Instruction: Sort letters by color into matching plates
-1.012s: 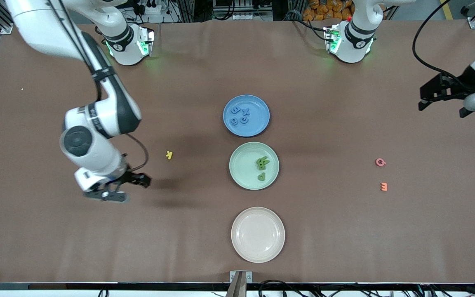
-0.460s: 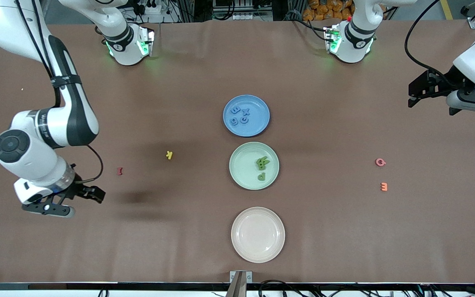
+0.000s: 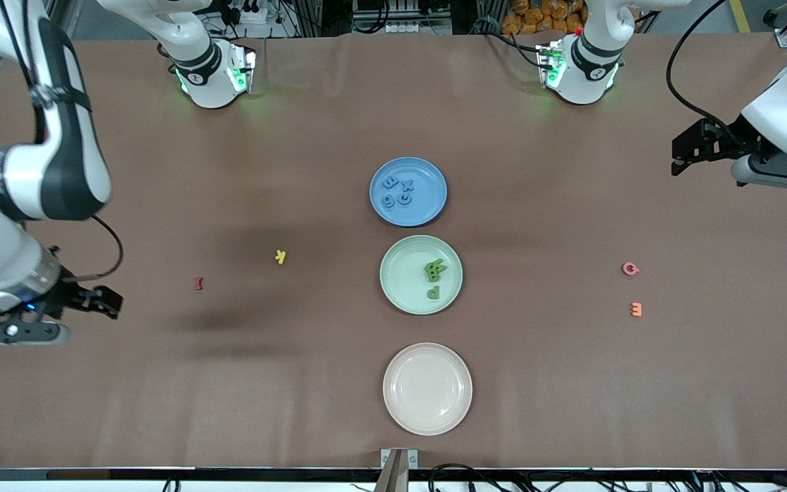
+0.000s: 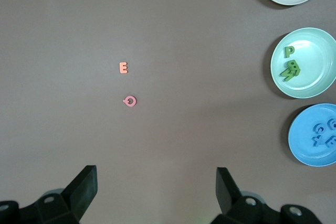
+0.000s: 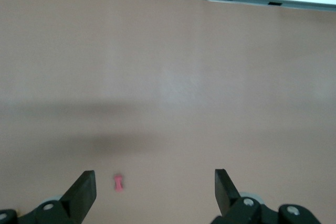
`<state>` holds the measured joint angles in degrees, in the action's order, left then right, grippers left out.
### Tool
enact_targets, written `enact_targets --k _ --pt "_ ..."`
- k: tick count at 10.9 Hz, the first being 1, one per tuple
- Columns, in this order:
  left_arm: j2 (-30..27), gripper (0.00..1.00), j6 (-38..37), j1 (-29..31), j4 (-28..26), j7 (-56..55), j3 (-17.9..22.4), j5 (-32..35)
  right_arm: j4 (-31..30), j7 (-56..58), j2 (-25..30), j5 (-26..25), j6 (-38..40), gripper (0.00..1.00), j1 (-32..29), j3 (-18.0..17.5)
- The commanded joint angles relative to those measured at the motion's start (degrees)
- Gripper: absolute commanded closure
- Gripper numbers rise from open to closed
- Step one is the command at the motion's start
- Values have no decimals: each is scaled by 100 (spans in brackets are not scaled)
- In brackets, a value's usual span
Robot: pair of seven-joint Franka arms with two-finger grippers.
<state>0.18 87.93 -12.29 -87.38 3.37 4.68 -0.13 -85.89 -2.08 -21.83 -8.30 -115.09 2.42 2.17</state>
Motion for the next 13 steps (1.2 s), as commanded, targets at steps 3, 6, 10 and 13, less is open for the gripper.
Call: enact_targets --k 3,6,10,13 --pt "-554 0 189 488 -516 -91 -281 118 81 217 1161 57 1926 0 -49 -41" --pt "-300 0 339 945 -342 -73 -659 92 615 120 1383 74 3217 0 108 -76" --pt "-176 0 418 921 -261 -73 -714 145 732 146 1682 461 3494 0 92 -23" --pt "-62 0 418 912 -261 -91 -714 145 424 103 1673 452 3063 0 92 -23"
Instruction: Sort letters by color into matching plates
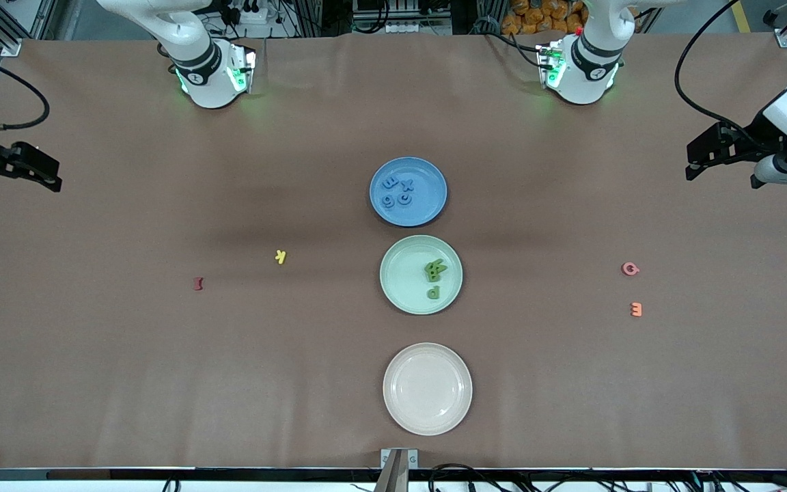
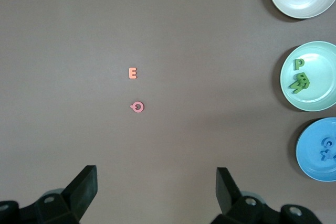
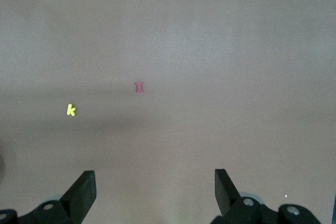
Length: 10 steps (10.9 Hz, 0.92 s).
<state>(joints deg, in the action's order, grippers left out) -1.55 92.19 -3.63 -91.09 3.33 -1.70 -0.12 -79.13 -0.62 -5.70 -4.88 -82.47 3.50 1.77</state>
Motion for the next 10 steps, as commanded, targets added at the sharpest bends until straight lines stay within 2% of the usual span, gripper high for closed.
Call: enact_targets --k 1,10 --pt "146 0 -8 46 118 -70 -76 152 -260 -43 60 110 -208 0 -16 16" --pt "146 0 -165 143 267 -61 -32 302 -278 -52 86 119 -226 0 -16 52"
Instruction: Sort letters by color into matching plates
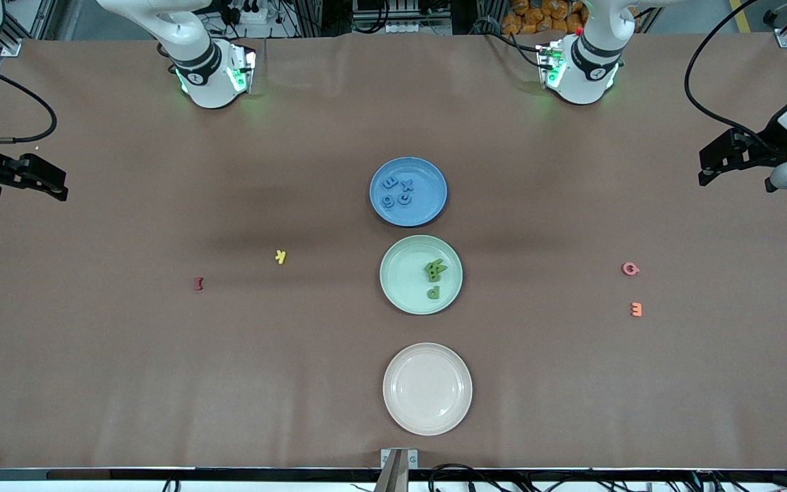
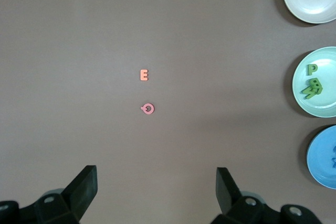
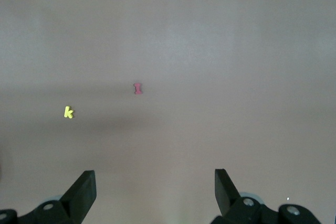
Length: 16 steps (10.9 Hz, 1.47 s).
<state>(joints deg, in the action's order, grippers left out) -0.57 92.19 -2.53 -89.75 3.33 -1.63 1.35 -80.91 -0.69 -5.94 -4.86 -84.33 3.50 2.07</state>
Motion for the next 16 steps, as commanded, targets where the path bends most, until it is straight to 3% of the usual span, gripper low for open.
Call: enact_targets --k 1,5,16 --pt "40 0 -167 42 133 -61 -39 156 -100 -45 110 117 -40 0 -16 21" --pt "40 0 -167 33 133 -61 -39 147 -100 61 101 617 -84 0 -33 21" --pt "40 0 -167 42 133 -34 -39 77 -100 61 84 627 -110 0 -34 21"
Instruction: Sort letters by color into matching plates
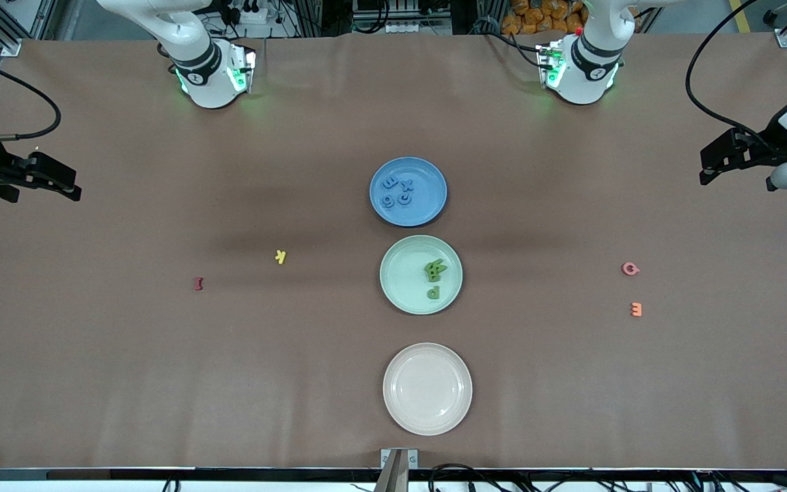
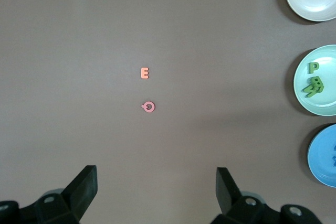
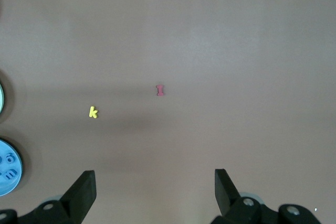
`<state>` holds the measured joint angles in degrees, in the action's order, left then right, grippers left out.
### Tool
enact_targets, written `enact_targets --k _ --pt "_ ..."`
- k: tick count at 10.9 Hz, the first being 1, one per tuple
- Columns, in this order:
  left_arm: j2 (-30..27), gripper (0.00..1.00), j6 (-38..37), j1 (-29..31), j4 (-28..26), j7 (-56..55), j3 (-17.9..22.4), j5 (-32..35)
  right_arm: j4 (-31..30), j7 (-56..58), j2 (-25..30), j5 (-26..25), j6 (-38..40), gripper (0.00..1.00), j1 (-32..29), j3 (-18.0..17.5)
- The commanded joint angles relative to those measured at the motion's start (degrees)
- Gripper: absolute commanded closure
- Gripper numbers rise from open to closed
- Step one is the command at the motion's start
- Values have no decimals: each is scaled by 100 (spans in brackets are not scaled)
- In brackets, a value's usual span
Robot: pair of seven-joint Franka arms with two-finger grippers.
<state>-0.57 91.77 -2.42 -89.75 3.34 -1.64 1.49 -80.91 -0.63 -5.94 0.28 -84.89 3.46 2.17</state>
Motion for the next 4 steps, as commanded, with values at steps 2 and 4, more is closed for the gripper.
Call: enact_targets --k 2,4 --pt "40 0 -124 31 133 -52 -38 53 -100 54 84 112 -53 0 -30 21" --pt "40 0 -124 31 133 -122 -38 53 -100 54 75 112 -53 0 -30 21"
